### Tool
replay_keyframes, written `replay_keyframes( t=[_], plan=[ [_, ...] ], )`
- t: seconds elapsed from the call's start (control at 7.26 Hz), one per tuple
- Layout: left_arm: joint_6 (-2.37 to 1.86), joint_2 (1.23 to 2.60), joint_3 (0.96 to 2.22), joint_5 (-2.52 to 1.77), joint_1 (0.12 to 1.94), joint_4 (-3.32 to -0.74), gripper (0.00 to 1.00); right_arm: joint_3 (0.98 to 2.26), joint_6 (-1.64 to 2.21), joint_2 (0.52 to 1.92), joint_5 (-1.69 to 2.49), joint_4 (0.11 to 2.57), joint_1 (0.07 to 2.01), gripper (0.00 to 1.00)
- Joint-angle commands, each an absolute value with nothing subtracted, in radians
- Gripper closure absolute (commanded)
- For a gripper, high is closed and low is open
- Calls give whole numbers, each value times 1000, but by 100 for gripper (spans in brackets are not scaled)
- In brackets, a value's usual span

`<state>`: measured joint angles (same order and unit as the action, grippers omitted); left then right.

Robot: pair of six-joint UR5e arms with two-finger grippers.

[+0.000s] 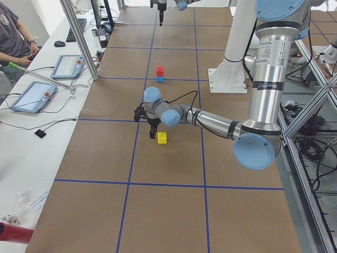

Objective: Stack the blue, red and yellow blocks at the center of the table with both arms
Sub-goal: 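Lower the left gripper onto the yellow cube and close it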

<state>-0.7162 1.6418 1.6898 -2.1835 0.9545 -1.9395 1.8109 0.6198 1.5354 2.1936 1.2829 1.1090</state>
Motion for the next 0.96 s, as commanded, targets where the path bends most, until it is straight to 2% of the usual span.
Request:
replay_keyframes(
  t=[0.0, 0.83],
  plan=[
    [-783, 1635, 1681, -2190, 951, -1942, 1, 1812, 620, 1536, 2194, 1282, 1109, 0],
    [-831, 1649, 1638, -2192, 930, -1944, 1, 1815, 620, 1532, 2194, 1281, 1109, 0]
  ],
)
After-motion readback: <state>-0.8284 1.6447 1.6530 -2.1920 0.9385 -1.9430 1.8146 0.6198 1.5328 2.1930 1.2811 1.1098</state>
